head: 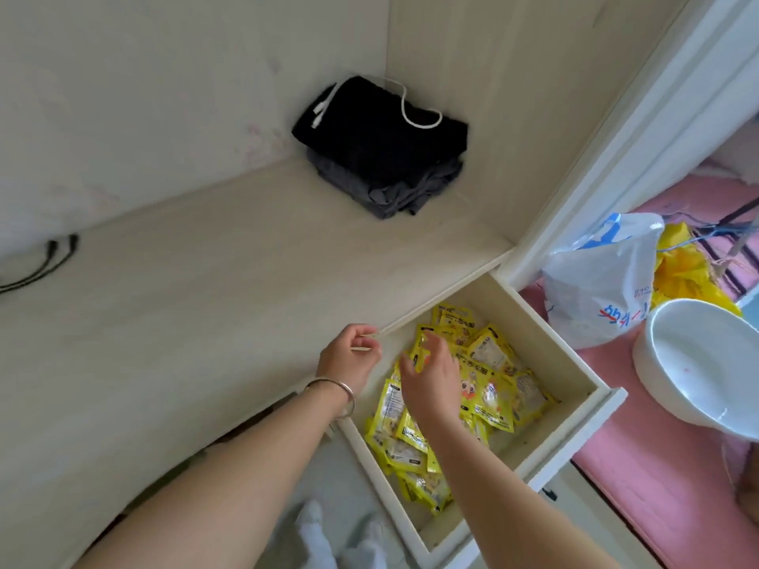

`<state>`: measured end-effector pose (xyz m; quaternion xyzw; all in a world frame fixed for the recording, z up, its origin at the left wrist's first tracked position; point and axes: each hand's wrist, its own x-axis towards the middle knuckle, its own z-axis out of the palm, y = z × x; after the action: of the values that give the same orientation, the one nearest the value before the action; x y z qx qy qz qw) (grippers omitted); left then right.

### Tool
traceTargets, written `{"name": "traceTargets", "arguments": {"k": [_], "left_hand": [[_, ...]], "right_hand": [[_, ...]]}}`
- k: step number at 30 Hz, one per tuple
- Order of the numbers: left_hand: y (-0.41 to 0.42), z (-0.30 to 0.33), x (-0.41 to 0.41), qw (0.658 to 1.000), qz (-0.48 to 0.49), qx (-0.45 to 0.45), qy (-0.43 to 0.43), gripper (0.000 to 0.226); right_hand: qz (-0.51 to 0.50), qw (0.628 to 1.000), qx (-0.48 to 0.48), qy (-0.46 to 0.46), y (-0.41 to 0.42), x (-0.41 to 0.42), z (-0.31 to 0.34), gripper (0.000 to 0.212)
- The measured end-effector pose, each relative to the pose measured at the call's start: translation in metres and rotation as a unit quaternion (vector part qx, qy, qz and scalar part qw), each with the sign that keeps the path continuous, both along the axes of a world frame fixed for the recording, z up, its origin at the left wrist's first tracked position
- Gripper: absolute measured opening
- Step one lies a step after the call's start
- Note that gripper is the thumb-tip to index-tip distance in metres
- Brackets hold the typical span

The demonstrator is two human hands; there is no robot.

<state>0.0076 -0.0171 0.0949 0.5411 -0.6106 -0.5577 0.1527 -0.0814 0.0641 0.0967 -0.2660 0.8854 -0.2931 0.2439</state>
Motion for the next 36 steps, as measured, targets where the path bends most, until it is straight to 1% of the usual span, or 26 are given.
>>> {"name": "traceTargets", "arguments": {"k": [4, 11, 18, 21, 24, 27, 30, 32, 33, 36], "left_hand": [[-0.011, 0.029, 0.076, 0.997, 0.068, -0.038, -0.019, 0.029], [-0.028, 0.054, 0.237, 0.974, 0.214, -0.069, -0.022, 0.036], [-0.013, 0.064, 0.404, 0.941, 0.33, -0.07, -0.022, 0.042], [-0.004, 0.065, 0.473, 0.921, 0.383, -0.072, -0.029, 0.042], [0.012, 0.062, 0.534, 0.894, 0.442, -0.07, -0.026, 0.042], [0.027, 0.055, 0.586, 0.86, 0.507, -0.056, -0.027, 0.042], [0.037, 0.041, 0.628, 0.819, 0.571, -0.028, -0.047, 0.04], [0.043, 0.03, 0.652, 0.785, 0.615, 0.0, -0.068, 0.038], [0.046, 0.025, 0.662, 0.769, 0.631, 0.021, -0.098, 0.038], [0.057, 0.01, 0.687, 0.722, 0.641, 0.098, -0.241, 0.043]], "right_hand": [[0.088, 0.996, -0.019, -0.007, -0.024, 0.062, 0.015, 0.059], [0.259, 0.965, -0.052, -0.003, -0.072, 0.208, 0.04, 0.053], [0.35, 0.935, -0.046, -0.038, -0.093, 0.36, 0.049, 0.054], [0.401, 0.913, -0.046, -0.056, -0.1, 0.432, 0.054, 0.055], [0.469, 0.88, -0.036, -0.065, -0.103, 0.499, 0.054, 0.055], [0.525, 0.849, -0.01, -0.065, -0.108, 0.553, 0.05, 0.054], [0.572, 0.818, 0.015, -0.062, -0.115, 0.595, 0.041, 0.054], [0.6, 0.797, 0.029, -0.063, -0.12, 0.617, 0.034, 0.054], [0.612, 0.787, 0.037, -0.061, -0.123, 0.626, 0.03, 0.054], [0.653, 0.754, 0.063, -0.044, -0.132, 0.65, 0.019, 0.053]]}}
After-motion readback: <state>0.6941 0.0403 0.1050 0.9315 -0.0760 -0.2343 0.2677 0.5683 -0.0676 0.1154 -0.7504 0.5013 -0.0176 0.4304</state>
